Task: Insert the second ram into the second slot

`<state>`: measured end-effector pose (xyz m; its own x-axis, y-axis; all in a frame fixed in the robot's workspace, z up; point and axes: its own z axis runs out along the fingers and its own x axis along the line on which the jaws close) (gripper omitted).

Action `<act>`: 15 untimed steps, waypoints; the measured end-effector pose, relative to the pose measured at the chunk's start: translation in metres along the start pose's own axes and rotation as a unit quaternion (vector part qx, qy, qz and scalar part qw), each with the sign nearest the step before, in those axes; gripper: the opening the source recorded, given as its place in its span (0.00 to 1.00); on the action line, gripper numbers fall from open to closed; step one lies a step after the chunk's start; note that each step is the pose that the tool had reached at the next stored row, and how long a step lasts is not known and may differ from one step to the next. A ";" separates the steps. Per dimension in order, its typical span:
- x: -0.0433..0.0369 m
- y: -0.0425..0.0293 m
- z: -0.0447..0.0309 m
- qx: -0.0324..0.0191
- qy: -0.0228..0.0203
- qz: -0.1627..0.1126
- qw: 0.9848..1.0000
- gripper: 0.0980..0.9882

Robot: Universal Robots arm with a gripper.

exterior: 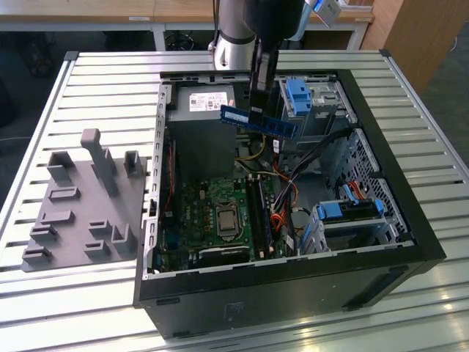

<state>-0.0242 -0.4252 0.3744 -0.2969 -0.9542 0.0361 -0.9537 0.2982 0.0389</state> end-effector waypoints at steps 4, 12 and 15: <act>0.0000 0.0000 0.0001 0.000 0.001 0.016 1.000 0.04; 0.0000 0.0000 0.0003 -0.001 0.000 0.066 0.998 0.04; 0.0000 0.0000 0.0004 -0.002 0.000 0.080 0.997 0.04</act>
<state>-0.0242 -0.4252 0.3741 -0.4461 -0.8940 0.0415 -0.8936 0.4475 0.0357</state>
